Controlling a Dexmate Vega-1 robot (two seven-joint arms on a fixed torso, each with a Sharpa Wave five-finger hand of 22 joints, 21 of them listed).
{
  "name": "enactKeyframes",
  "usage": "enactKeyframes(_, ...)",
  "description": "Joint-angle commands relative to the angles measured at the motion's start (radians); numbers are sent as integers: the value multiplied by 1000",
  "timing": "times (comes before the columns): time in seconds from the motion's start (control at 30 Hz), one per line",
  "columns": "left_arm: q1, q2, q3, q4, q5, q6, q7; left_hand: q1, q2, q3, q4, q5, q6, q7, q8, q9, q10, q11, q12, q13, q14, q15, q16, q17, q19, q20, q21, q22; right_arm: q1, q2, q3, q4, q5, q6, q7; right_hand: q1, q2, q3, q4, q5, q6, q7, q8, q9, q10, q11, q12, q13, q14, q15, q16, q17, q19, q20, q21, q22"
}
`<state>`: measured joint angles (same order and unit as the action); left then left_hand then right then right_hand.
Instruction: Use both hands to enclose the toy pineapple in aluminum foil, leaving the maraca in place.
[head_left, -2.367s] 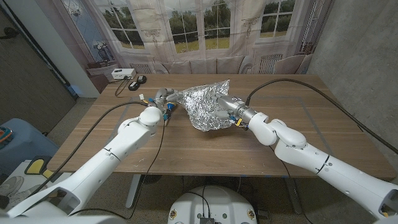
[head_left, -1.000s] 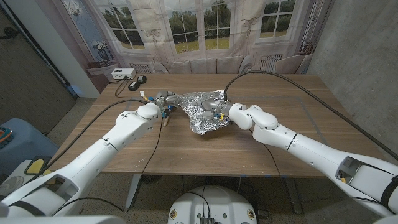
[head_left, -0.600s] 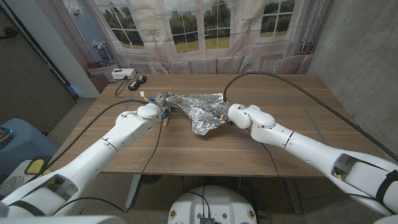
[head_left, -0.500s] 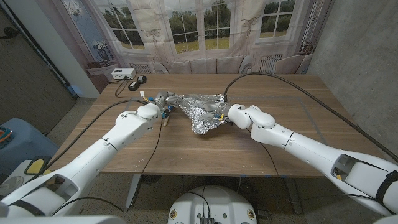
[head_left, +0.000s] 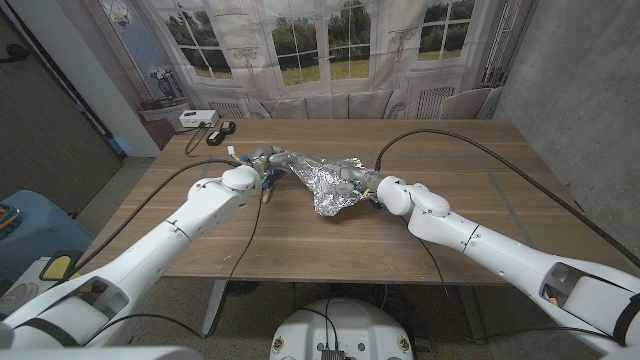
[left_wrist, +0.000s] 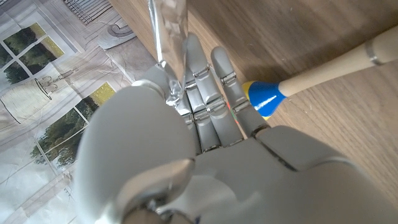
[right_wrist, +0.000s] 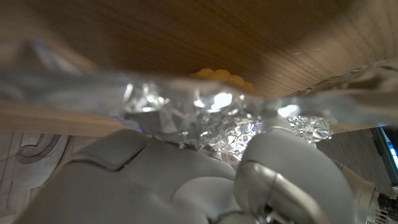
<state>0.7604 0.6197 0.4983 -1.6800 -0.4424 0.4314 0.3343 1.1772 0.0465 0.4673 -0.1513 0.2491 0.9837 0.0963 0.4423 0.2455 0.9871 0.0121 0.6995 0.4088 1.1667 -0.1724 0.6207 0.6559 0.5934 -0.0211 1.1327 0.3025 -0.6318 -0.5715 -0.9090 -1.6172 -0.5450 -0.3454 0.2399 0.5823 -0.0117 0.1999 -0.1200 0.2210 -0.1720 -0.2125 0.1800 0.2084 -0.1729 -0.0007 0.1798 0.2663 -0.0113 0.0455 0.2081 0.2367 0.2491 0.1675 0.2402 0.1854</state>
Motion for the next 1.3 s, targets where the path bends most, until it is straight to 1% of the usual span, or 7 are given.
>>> enactKeyframes(0.03,-31,0,32,33,41,-44,-25,-101,-23,-34,37,-23,-85,-5,-52,26,59,-121,-7,144,-31,-27,-34,-1,-54,24,19,-20,-33,-16,-37,8,15,-90,-149,53,-3,6,-21,18,-24,-8,10,1,-129,-10,6,-1,-7,-16,1,-1,88,45,12,3)
enactKeyframes(0.13,1,-22,13,52,54,-153,4,-368,-37,-129,150,-60,-255,18,-173,0,-106,-35,-100,125,-151,61,-106,-42,-159,100,6,-74,-29,-18,-54,10,-6,-100,-163,72,-2,7,-26,25,-10,-8,19,2,-119,-12,16,-4,3,-21,7,-1,104,46,15,2)
enactKeyframes(0.2,29,-51,-5,76,69,-265,40,-541,-17,-166,216,-62,-453,18,-252,-21,-346,75,-249,103,-400,188,-226,-107,-336,207,-84,-116,-34,-19,-55,12,-7,-90,-186,91,0,5,-28,33,19,-7,32,4,-74,-16,36,-6,27,-28,18,-1,120,47,14,1)
enactKeyframes(0.4,40,-46,27,107,316,-486,181,-680,-27,-195,214,-69,-808,-81,-262,-47,-727,84,-457,92,-846,268,-421,-221,-647,234,-306,-123,-35,-31,-68,5,-37,-75,-218,149,17,2,-29,50,98,-8,55,6,77,-35,89,-12,106,-50,53,2,173,47,14,-1)
enactKeyframes(0.67,-13,41,78,37,655,-504,185,-616,-52,-175,124,-70,-887,-129,-247,-53,-815,0,-483,68,-947,195,-421,-289,-660,188,-371,-124,-27,-30,-77,-1,-66,-78,-218,170,21,-2,-29,53,126,-8,59,5,122,-34,99,-15,134,-52,65,3,166,49,0,-3)
enactKeyframes(1.07,-163,126,163,-74,765,-401,-268,-422,-155,-190,-7,13,-825,-168,-227,-45,-773,-91,-471,26,-915,104,-415,-391,-554,67,-417,-129,-27,-22,-72,0,-72,-62,-230,166,26,-8,-20,53,141,-8,60,4,121,-31,94,-17,127,-49,64,5,149,49,-12,-4)
enactKeyframes(1.3,-158,155,169,-187,815,-226,-401,-391,-130,-197,16,45,-745,-161,-202,-34,-699,-72,-445,17,-874,106,-390,-406,-569,132,-453,-123,-29,-22,-69,2,-72,-61,-228,162,29,-11,-15,53,144,-8,58,4,120,-30,92,-17,124,-50,64,7,148,48,-15,-4)
